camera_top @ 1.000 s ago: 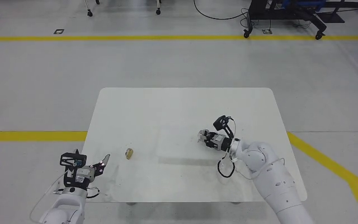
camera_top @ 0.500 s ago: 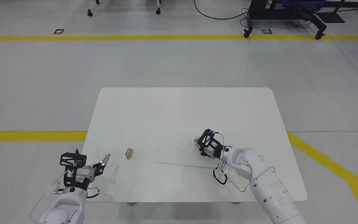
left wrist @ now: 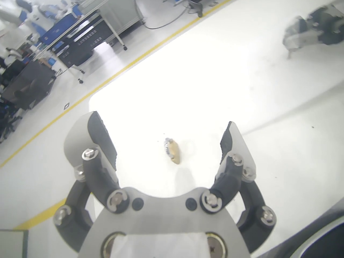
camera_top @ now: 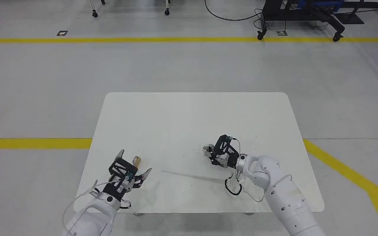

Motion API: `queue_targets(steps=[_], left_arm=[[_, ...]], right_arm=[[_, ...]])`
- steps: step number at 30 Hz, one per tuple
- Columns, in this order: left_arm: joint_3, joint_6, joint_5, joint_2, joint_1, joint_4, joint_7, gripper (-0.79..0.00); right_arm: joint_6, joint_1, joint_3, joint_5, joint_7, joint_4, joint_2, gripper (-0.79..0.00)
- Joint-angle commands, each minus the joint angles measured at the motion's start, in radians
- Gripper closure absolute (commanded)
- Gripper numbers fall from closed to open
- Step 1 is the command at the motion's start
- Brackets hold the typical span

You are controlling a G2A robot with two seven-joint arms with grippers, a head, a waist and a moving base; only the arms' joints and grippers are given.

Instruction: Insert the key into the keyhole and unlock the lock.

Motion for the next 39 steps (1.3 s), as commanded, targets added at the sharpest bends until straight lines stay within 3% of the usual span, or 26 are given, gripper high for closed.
queue_targets(steps=[1,10,19,24,28,31,39], left_arm=[[0.054,-0.012,0.034,-0.005,-0.048,0.019,-0.037,-0.785],[0.254,0.044,0.099,-0.042,-0.224,0.129,-0.109,-0.785],[0.386,0.034,0.184,-0.071,-0.329,0.212,-0.193,-0.785],[0.357,0.058,0.085,-0.076,-0.316,0.198,-0.136,-0.785],[0.292,-0.012,-0.03,-0.067,-0.277,0.174,-0.072,-0.785],[0.261,0.0,0.029,-0.061,-0.263,0.163,-0.102,-0.785],[0.262,-0.001,0.023,-0.061,-0.262,0.16,-0.097,-0.785]], right_arm=[[-0.026,0.002,-0.001,0.012,-0.002,0.005,0.001,0.0],[-0.091,0.025,-0.008,0.062,-0.006,0.043,0.002,0.0],[-0.12,0.039,0.003,0.127,-0.036,0.087,0.004,0.0],[-0.218,0.034,0.041,0.315,-0.092,0.132,0.008,0.0],[-0.218,0.033,0.015,0.482,-0.048,0.122,0.015,0.0],[-0.218,0.038,0.001,0.572,0.007,0.111,0.027,0.0],[-0.218,0.038,-0.001,0.586,0.02,0.107,0.03,0.0]])
